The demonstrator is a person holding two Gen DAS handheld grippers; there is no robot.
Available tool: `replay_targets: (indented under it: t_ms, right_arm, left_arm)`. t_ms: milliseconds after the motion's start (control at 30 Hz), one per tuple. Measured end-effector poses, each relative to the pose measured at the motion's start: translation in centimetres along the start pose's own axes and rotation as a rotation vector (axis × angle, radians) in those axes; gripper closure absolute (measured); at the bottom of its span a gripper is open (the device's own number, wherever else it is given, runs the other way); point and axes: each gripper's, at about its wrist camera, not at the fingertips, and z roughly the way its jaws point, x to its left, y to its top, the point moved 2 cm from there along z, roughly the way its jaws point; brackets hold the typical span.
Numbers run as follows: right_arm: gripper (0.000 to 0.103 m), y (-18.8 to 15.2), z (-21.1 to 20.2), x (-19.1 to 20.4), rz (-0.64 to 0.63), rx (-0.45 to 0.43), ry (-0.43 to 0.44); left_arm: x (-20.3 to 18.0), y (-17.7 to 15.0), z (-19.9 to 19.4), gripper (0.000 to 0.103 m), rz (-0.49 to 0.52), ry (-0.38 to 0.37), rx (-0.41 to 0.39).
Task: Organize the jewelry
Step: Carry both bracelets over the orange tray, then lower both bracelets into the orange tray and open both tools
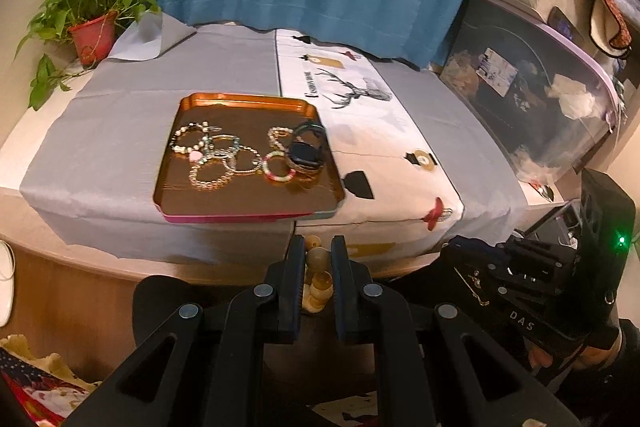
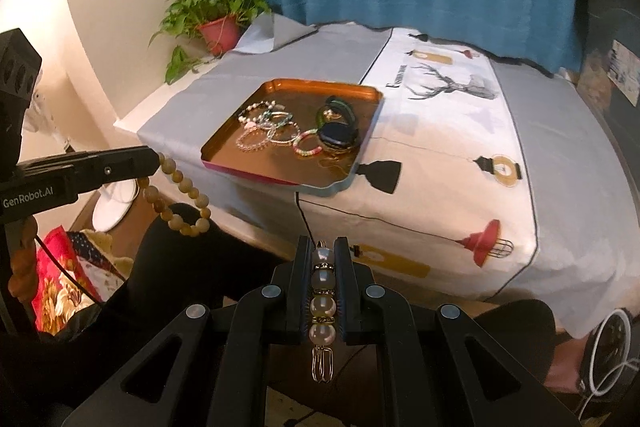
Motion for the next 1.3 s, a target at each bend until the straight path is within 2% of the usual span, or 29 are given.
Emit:
replay_targets:
  t_ms: [333, 733, 900, 1067, 1300]
  right_arm:
    - [0.091, 4.7, 4.8, 2.5, -0.066, 0.019, 0.024]
    - [0.091, 11.3, 12.9, 4.0, -0.117, 0.02, 0.053]
    - [0.091, 13.0, 15.8, 4.9, -0.175, -0.005, 0.051]
    - [0.091, 14.3, 18.7, 4.6, -0.179, -0.003, 0.053]
    - [0.091, 16.0, 21.1, 4.0, -0.21, -0.021, 0.007]
  left_arm:
    - [3.8, 3.2, 1.8, 0.093, -0.006, 0.062, -0.024]
    - [7.6, 8.5, 7.3, 0.092, 0.025, 0.112, -0.016]
    - [9.1, 10.0, 9.9, 0.092, 0.023, 0.122, -0.001]
    - [10.2, 11.0, 12.1, 0.092, 0.027, 0.142, 0.014]
    - [11.9, 12.5, 14.8, 0.092, 0.021, 0.167, 0.022]
